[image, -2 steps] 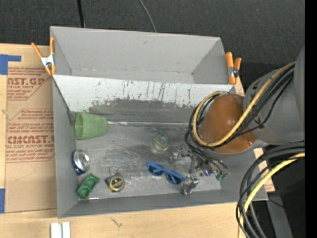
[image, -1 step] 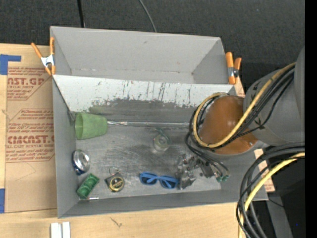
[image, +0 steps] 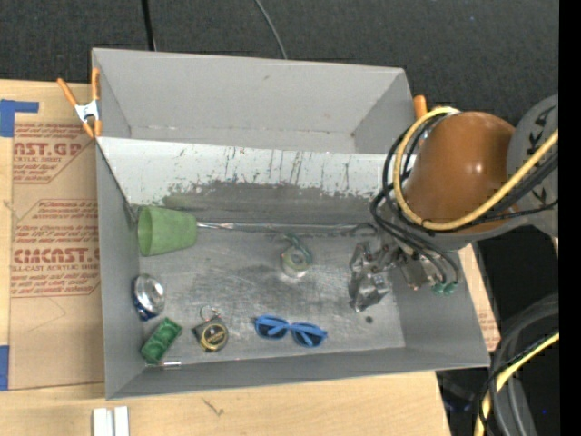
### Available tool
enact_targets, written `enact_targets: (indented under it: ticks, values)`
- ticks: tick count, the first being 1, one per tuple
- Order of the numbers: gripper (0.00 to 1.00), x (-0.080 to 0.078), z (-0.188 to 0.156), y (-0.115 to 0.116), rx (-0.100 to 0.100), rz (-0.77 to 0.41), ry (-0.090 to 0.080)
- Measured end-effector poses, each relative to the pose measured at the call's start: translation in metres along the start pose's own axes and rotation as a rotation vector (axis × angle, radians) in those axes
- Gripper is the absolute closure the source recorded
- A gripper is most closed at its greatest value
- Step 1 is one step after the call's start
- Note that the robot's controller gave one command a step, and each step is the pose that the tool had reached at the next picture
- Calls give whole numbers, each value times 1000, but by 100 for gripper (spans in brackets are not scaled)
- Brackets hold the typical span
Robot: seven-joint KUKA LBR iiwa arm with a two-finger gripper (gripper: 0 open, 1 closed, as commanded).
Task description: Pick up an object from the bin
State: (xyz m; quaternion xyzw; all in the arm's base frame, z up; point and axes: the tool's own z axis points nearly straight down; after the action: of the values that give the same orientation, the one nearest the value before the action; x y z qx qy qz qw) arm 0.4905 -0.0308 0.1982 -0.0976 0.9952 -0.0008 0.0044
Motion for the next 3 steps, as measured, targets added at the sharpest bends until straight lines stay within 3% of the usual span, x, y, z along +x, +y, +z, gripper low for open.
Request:
enact_targets:
  ticks: [1, 2, 3]
  values:
    - [0, 1, 4, 0, -2, 0, 7]
    - [0, -12, 77, 54, -7, -89, 14]
    - [0, -6, 120, 59, 0, -254, -10]
